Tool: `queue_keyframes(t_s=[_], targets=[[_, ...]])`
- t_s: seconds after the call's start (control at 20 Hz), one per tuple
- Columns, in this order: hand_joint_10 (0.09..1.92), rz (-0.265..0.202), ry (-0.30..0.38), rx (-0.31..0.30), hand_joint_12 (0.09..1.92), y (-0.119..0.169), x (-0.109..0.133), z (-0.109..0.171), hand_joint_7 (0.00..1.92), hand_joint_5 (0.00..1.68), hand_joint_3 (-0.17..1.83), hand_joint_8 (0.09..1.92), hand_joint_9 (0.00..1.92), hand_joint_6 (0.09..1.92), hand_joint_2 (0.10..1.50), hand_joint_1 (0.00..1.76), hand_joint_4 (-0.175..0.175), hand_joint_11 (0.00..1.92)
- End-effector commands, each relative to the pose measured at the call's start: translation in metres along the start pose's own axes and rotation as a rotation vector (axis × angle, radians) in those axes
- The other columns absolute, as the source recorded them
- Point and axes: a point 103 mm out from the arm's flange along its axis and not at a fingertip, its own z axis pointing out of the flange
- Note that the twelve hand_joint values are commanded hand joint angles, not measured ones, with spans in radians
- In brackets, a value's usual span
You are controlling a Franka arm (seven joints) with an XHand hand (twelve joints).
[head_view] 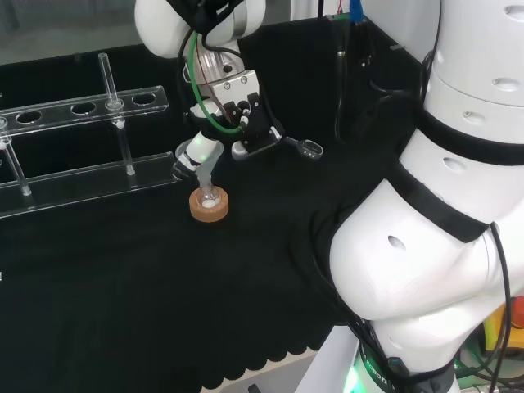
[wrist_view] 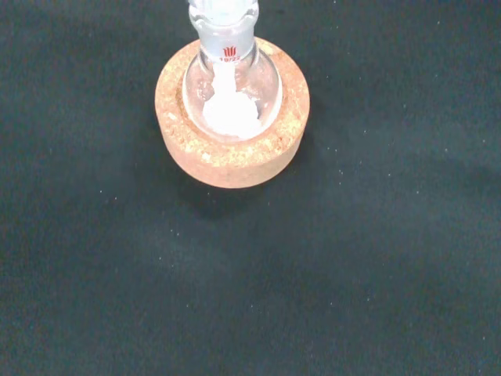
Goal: Remove the funnel from the round-bottom flask.
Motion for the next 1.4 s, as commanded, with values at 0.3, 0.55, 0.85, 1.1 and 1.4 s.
queue_keyframes(t_s=[0.3,0.55,0.85,1.1,1.4], targets=[[0.09,0.008,-0.02,0.005,0.09,-0.002,0.003,0.006,0.2,0.0,0.01,0.15,0.06,0.09,0.61,0.44,-0.148,0.0],[0.24,0.015,-0.029,-0.003,0.09,-0.001,0.004,0.005,0.18,0.0,0.01,0.32,0.02,0.09,0.62,0.45,-0.148,0.0],[0.4,0.022,-0.039,-0.007,0.09,0.002,0.003,0.005,0.19,0.03,0.0,0.47,0.0,0.09,0.63,0.45,-0.144,0.0],[0.46,0.019,-0.039,-0.002,0.09,0.008,-0.002,0.005,0.21,0.05,0.0,0.5,0.0,0.09,0.63,0.46,-0.141,0.0],[0.48,0.018,-0.048,-0.007,0.09,0.011,-0.004,0.005,0.21,0.05,0.01,0.51,0.0,0.09,0.64,0.5,-0.138,0.0]])
